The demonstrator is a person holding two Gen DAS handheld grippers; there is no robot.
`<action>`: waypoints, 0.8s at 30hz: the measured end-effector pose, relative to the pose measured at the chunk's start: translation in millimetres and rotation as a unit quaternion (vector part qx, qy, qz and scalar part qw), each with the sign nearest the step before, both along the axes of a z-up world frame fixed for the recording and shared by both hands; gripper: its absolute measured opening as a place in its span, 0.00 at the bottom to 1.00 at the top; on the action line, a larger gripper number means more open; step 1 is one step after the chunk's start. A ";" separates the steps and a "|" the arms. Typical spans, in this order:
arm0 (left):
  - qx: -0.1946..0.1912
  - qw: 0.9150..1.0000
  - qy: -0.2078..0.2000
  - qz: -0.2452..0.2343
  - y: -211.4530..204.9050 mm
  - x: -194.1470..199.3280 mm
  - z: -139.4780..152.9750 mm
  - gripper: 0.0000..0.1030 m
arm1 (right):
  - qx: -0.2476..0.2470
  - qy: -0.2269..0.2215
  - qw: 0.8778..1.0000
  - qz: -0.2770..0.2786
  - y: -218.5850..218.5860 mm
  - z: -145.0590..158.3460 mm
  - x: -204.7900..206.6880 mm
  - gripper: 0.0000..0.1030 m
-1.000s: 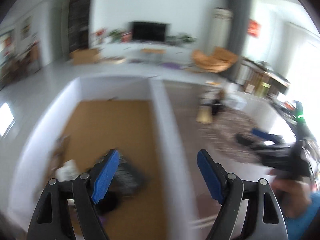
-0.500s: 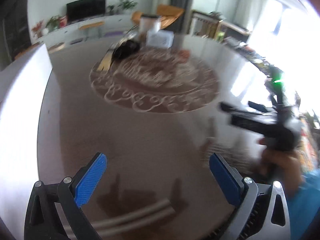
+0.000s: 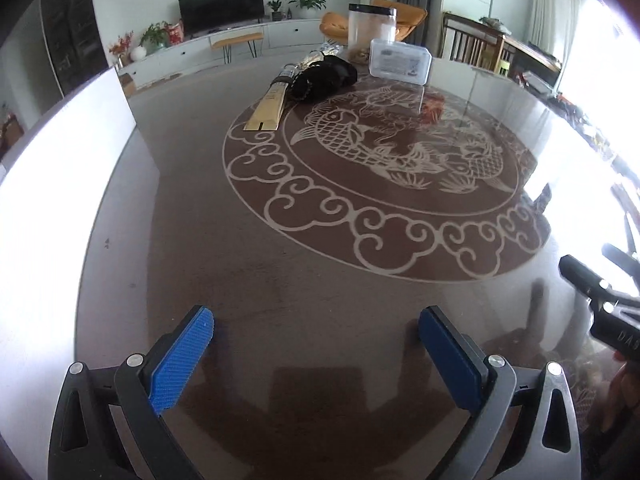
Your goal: Organize objects
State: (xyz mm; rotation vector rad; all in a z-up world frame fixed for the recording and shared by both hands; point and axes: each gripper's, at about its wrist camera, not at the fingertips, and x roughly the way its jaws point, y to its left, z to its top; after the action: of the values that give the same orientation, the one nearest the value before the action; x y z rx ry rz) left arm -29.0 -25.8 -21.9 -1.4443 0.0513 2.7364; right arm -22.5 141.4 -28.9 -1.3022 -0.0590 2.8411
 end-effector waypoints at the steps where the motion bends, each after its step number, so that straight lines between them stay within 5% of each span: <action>1: 0.001 1.000 0.000 0.002 -1.1 -0.1 0.0 1.00 | 0.000 -0.001 1.000 0.000 0.1 -0.3 -0.3 0.97; 15: -0.002 1.000 -0.001 -0.009 -4.3 -8.5 0.2 1.00 | -0.007 -0.018 1.000 0.005 -0.8 -4.0 -2.6 0.97; 24: 0.000 0.999 0.000 0.038 -28.8 -25.1 -0.6 1.00 | -0.011 -0.032 0.999 0.007 -0.6 -7.1 -5.7 0.97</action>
State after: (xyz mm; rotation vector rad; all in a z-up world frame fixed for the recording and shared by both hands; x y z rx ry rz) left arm -54.1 -54.6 -22.5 -1.4753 -0.0038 2.7968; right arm -28.2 140.9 -36.0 -1.4030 -0.0378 2.8191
